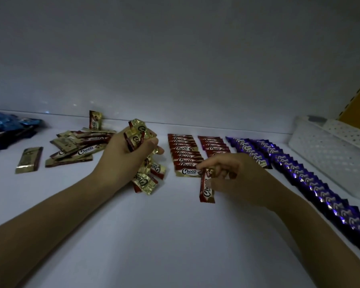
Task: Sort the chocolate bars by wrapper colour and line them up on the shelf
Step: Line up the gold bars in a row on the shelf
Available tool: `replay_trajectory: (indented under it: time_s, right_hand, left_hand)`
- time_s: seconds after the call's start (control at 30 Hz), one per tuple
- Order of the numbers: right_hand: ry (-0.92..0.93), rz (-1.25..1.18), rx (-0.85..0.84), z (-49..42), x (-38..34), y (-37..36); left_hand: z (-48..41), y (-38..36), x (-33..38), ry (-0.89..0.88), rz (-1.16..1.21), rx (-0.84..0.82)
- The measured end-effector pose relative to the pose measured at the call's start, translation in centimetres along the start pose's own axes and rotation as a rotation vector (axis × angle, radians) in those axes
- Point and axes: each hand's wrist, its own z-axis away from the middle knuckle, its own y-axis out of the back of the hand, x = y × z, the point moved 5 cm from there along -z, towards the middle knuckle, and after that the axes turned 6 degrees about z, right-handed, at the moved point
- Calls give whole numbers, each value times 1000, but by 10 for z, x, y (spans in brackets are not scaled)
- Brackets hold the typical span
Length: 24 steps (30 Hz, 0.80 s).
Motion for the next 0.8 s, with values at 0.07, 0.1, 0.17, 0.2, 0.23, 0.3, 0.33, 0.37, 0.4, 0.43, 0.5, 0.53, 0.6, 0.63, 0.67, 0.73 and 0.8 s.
replay_trajectory:
  time_s: [0.07, 0.1, 0.17, 0.2, 0.23, 0.3, 0.33, 0.37, 0.4, 0.43, 0.5, 0.53, 0.6, 0.63, 0.67, 0.73, 0.8]
  right_hand:
    - [-8, -7, 16, 0, -1, 1]
    - [-24, -47, 25, -1, 1, 1]
    - [-60, -112, 39, 0, 3, 2]
    - [-67, -108, 42, 1, 4, 1]
    - [-70, -87, 39, 1, 4, 0]
    - [-72, -31, 19, 3, 6, -3]
    - [-68, -13, 11, 3, 5, -4]
    - [-62, 1, 3, 3, 5, -5]
    - [-59, 20, -2, 3, 4, -5]
    - [-61, 42, -6, 2, 4, -6]
    - [-77, 79, -8, 1, 4, -6]
    - [-83, 87, -9, 0, 3, -6]
    - [-90, 80, -2, 0, 1, -8]
    - [-94, 68, 5, 0, 0, -9]
    - [-98, 57, 10, 1, -2, -10]
    - [-81, 73, -5, 1, -5, -12]
    - [-47, 105, -27, 2, -8, -15]
  left_hand:
    - [0, 0, 1, 2, 2, 1]
    - [0, 0, 0, 7, 5, -1]
    - [1, 0, 0, 19, 8, -2]
    - [1, 1, -1, 20, 4, -1]
    - [1, 1, -1, 16, -7, 1]
    - [3, -1, -2, 7, -27, 1]
    - [3, -1, -2, 1, -32, 3]
    - [3, -1, -2, -1, -38, 3]
    - [2, -1, -2, 3, -42, 3]
    - [2, 0, -2, 8, -41, 3]
    - [2, 0, -2, 5, -40, 3]
    - [2, 0, -1, 1, -46, 3]
    - [1, 1, -1, -1, -56, 3]
    - [1, 1, -1, -2, -58, 2]
    - [1, 1, -1, -4, -64, 1]
    - [1, 1, -1, -5, -72, 2]
    - [1, 0, -2, 3, -60, 1]
